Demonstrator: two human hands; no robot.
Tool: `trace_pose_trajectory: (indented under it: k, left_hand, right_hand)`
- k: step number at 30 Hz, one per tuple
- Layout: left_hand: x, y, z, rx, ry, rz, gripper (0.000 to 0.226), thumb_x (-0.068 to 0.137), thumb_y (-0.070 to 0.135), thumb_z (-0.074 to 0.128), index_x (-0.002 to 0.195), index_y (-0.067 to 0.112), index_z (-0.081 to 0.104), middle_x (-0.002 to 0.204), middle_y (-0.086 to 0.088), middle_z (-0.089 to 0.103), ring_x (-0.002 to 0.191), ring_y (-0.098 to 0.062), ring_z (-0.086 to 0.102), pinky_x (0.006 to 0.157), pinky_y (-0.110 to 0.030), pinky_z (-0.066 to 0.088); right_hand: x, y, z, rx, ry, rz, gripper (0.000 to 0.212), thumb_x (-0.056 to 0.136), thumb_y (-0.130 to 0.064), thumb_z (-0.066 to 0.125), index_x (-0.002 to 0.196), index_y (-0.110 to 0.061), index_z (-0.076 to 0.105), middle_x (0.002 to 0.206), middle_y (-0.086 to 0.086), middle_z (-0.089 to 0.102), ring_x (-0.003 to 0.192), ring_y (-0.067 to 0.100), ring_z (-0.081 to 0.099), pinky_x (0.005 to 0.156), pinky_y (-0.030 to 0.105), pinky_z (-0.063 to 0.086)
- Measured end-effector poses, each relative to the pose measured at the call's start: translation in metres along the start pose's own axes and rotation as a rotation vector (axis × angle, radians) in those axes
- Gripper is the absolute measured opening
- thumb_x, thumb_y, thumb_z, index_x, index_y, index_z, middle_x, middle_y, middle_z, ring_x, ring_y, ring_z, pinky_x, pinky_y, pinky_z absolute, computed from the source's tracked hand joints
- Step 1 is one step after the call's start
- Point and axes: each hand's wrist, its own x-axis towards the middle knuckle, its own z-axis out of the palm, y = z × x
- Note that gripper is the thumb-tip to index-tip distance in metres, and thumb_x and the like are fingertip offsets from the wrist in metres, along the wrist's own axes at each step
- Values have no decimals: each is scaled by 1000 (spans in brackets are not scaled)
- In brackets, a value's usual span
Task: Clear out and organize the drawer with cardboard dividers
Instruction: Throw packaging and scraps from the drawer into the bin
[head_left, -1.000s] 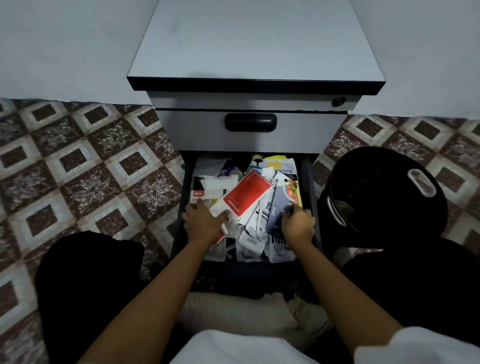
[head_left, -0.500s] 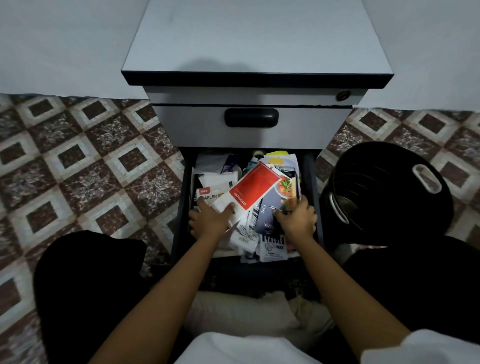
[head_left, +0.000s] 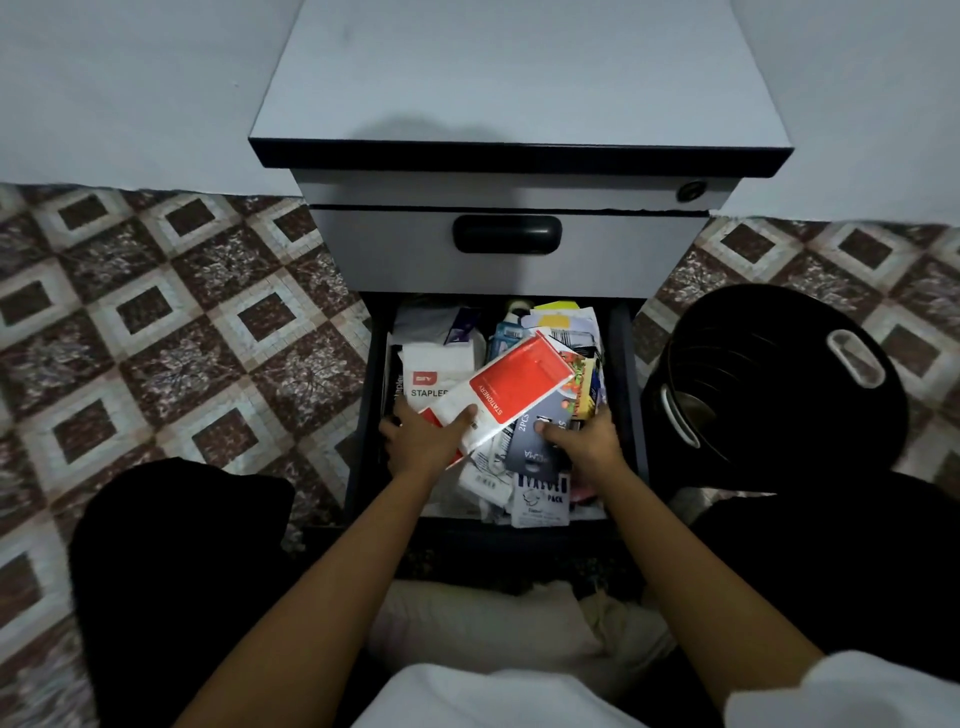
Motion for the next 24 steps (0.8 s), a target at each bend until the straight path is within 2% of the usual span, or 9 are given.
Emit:
trace_pose_trajectory:
  k: [3, 5, 8, 11, 13, 15, 18, 20, 24]
  left_hand:
    - [1, 0, -1, 25, 16, -6, 101, 70, 58, 72, 144, 17, 17, 142, -18, 23, 128, -39, 36, 105, -49, 35]
    - [2, -1, -2, 16, 12, -4, 100, 71, 59, 70, 144, 19, 17, 142, -19, 26, 127, -39, 37, 105, -51, 35]
    - [4, -5, -4, -54, 3, 27, 90, 76, 54, 68, 144, 20, 19, 140, -16, 37, 125, -37, 41, 104, -51, 37]
    - [6, -7, -7, -123, -21, 58, 81, 80, 44, 68, 142, 18, 24, 134, -10, 50, 121, -33, 49, 102, -48, 41]
    - [7, -7, -11, -153, -33, 72, 76, 82, 37, 68, 141, 16, 26, 132, -10, 52, 118, -31, 52, 100, -47, 43]
    - [8, -8, -14, -202, -64, 73, 69, 86, 28, 65, 141, 15, 25, 132, -11, 52, 115, -31, 54, 99, -46, 44]
    - [9, -7, -17, -298, -119, 56, 63, 90, 15, 57, 142, 11, 21, 133, -14, 49, 114, -30, 53, 94, -39, 44]
    - [10, -7, -19, -328, -127, 48, 67, 90, 11, 59, 143, 9, 18, 135, -14, 48, 117, -30, 52, 90, -35, 43]
    - [16, -10, -26, -346, -131, 11, 79, 83, 17, 70, 144, 5, 21, 133, -13, 50, 116, -30, 54, 88, -33, 46]
  right_hand:
    - [0, -1, 0, 55, -113, 41, 64, 70, -1, 79, 123, 4, 45, 117, 19, 62, 103, 32, 61, 93, 47, 50]
    - [0, -3, 2, 86, -137, 58, 69, 73, -2, 77, 129, 1, 37, 118, 17, 60, 104, 30, 60, 93, 43, 50]
    - [-3, -7, 4, 98, -160, 62, 67, 83, -7, 68, 135, -7, 26, 105, 5, 60, 100, 21, 55, 86, 32, 44]
    - [-7, -9, 5, 62, -134, 30, 67, 86, -22, 66, 138, -10, 26, 120, 9, 57, 109, 24, 55, 93, 35, 45]
    - [-8, -7, 8, 17, -117, 10, 70, 84, -30, 68, 138, -11, 28, 124, 10, 54, 115, 27, 53, 95, 36, 44]
    - [-12, -6, 8, -135, -84, -41, 69, 80, -41, 70, 133, -12, 36, 120, 9, 53, 119, 31, 50, 96, 37, 43]
    - [-14, -2, 4, -456, 16, -108, 76, 75, -57, 67, 131, -15, 40, 140, 13, 35, 132, 36, 30, 106, 46, 30]
    - [-12, -1, 2, -426, 4, -104, 78, 71, -58, 70, 131, -18, 39, 146, 15, 23, 134, 37, 26, 109, 48, 29]
    - [-6, 2, 0, -285, -38, -91, 77, 66, -52, 76, 127, -24, 40, 135, 16, 36, 125, 32, 38, 100, 40, 41]
